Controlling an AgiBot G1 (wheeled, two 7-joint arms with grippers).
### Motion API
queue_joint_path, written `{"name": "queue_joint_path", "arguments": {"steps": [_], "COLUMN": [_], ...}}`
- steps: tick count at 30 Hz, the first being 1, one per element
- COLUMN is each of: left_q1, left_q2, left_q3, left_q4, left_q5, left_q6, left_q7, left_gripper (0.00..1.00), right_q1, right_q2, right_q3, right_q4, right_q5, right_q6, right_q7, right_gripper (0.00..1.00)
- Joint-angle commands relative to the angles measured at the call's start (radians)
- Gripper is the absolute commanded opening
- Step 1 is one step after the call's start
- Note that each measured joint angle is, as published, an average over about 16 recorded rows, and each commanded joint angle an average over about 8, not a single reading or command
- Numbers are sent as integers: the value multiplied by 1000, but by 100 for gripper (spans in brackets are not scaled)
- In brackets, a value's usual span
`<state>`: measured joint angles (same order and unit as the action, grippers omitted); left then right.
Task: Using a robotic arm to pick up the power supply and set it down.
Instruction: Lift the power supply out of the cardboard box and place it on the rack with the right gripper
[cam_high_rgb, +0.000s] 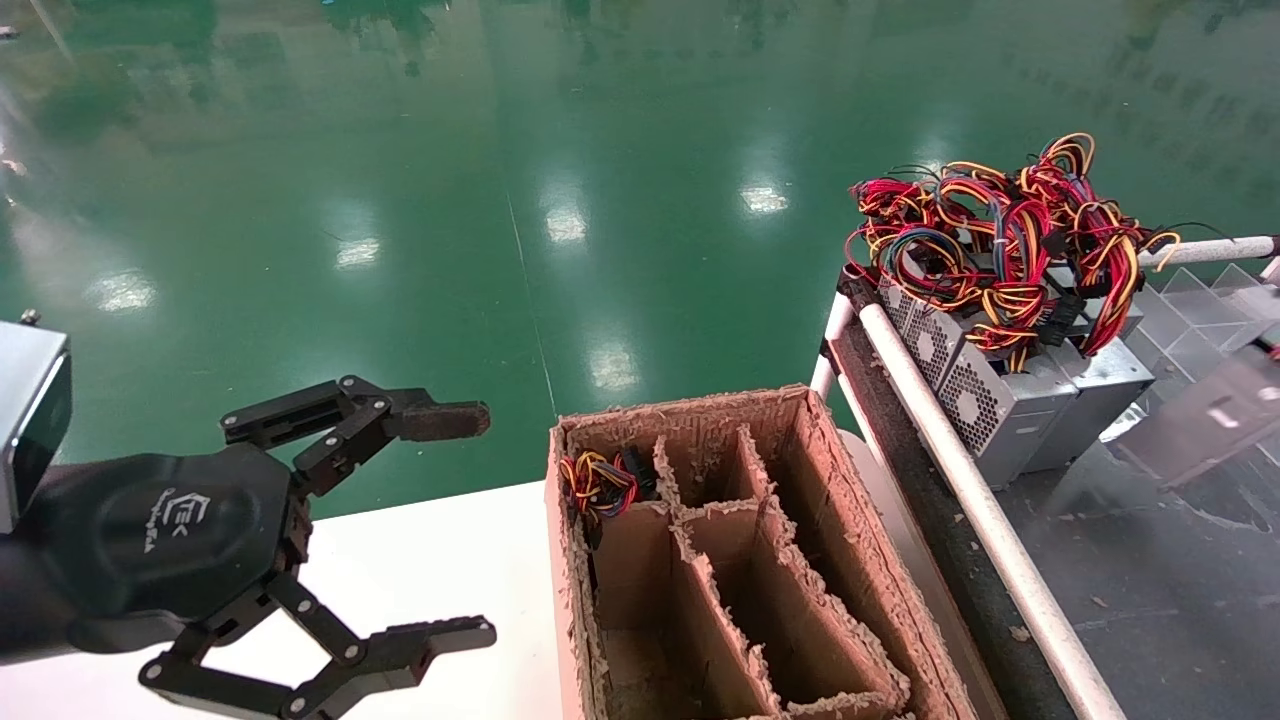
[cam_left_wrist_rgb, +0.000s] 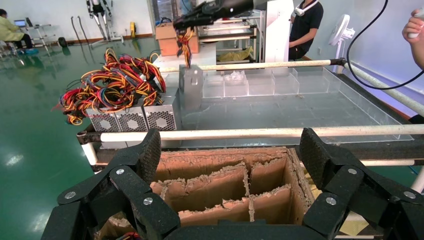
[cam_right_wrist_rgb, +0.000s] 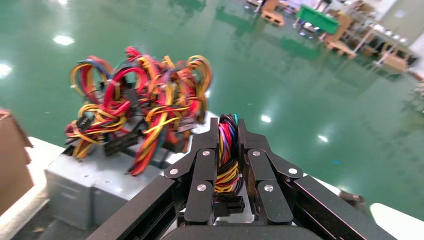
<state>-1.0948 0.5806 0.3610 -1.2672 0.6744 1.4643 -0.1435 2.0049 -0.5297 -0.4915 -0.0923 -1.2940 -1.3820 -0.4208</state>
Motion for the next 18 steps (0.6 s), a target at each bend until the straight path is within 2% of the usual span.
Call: {"name": "queue_joint_path", "arguments": {"steps": [1, 18], "left_q1": [0, 0], "left_q2": [0, 0], "left_q3": [0, 0], "left_q4": [0, 0], "left_q5": [0, 0], "left_q6": [0, 0], "left_q7": [0, 0], "left_gripper": [100, 100], "right_q1": [-22, -99], "right_q2": [-8, -92], "right_q3": [4, 22], "right_q4": [-7, 33], "right_q5": [4, 24], "right_q6": [-9, 55], "right_q7": [-2, 24], "right_gripper": [0, 0]}}
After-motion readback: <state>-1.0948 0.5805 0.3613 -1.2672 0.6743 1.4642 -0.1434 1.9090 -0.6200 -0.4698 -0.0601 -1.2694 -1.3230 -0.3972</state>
